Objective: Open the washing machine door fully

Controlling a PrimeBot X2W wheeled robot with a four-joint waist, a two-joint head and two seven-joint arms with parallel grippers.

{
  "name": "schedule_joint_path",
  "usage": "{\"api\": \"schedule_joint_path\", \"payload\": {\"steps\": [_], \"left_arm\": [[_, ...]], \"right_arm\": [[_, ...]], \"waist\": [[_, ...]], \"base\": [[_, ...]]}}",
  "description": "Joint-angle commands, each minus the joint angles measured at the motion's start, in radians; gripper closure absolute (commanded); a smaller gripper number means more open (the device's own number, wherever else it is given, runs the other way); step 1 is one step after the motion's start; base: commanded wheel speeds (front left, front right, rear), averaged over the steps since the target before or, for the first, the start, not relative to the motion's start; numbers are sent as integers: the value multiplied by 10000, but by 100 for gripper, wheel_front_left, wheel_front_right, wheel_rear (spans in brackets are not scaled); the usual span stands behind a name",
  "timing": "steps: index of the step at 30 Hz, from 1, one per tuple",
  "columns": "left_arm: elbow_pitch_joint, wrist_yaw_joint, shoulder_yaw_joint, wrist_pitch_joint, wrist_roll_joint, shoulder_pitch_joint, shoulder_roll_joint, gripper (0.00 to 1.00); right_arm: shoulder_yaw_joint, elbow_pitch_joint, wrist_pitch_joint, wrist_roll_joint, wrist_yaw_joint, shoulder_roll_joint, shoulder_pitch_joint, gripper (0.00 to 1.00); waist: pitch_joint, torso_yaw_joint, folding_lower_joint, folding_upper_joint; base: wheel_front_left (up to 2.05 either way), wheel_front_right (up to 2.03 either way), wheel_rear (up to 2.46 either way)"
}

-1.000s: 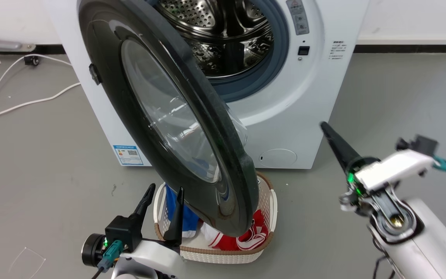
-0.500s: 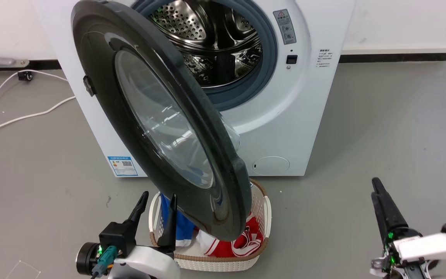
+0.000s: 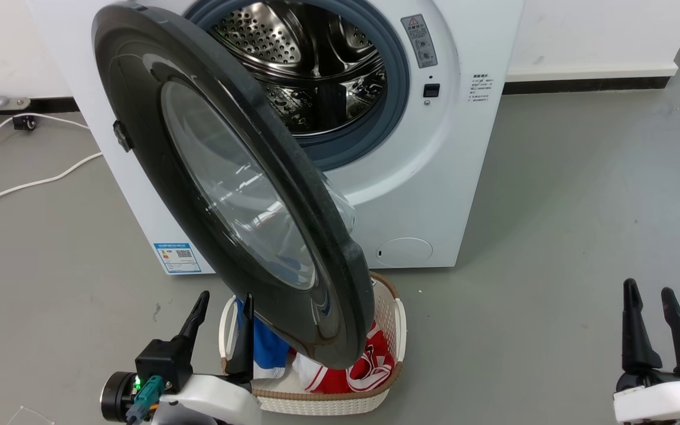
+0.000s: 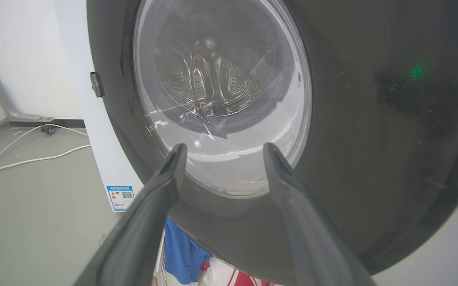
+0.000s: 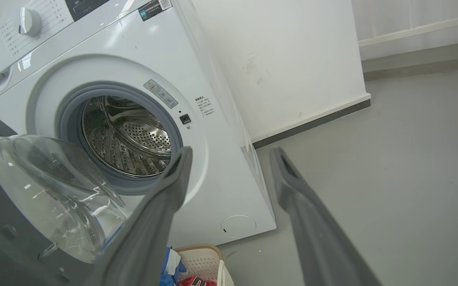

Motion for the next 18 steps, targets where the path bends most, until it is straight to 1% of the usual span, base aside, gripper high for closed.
{"api": "schedule_joint_path", "payload": {"steps": [1,2,5,9,13,18], "left_arm": [[-27,-22,27,-26,43,137,-12,0],[-38,-32,39,-26,74,143,-12,0],[-35,-48,86,-26,122,140,-12,0],[23,-81,79,-26,163,111,-12,0],[68,-85,84,-26,226,125,-12,0],[103,-98,72,-26,210,139,-12,0]], "right_arm": [[-177,-293,122,-741,22,243,164,0],[-288,-541,264,-1476,15,422,235,0],[-392,-1181,772,-3010,15,842,483,0],[-192,-1638,1258,-4208,15,1134,821,0],[66,-1620,1438,-4822,15,1231,871,0],[181,-1246,1352,-5023,13,1310,641,0]], "waist": [[-5,-12,1,0],[-12,-22,1,0],[-23,-36,1,0],[-39,-18,1,0],[-8,-41,1,0],[14,-12,1,0]], "base": [[0,0,0],[0,0,0],[0,0,0],[0,0,0],[0,0,0],[0,0,0]]}}
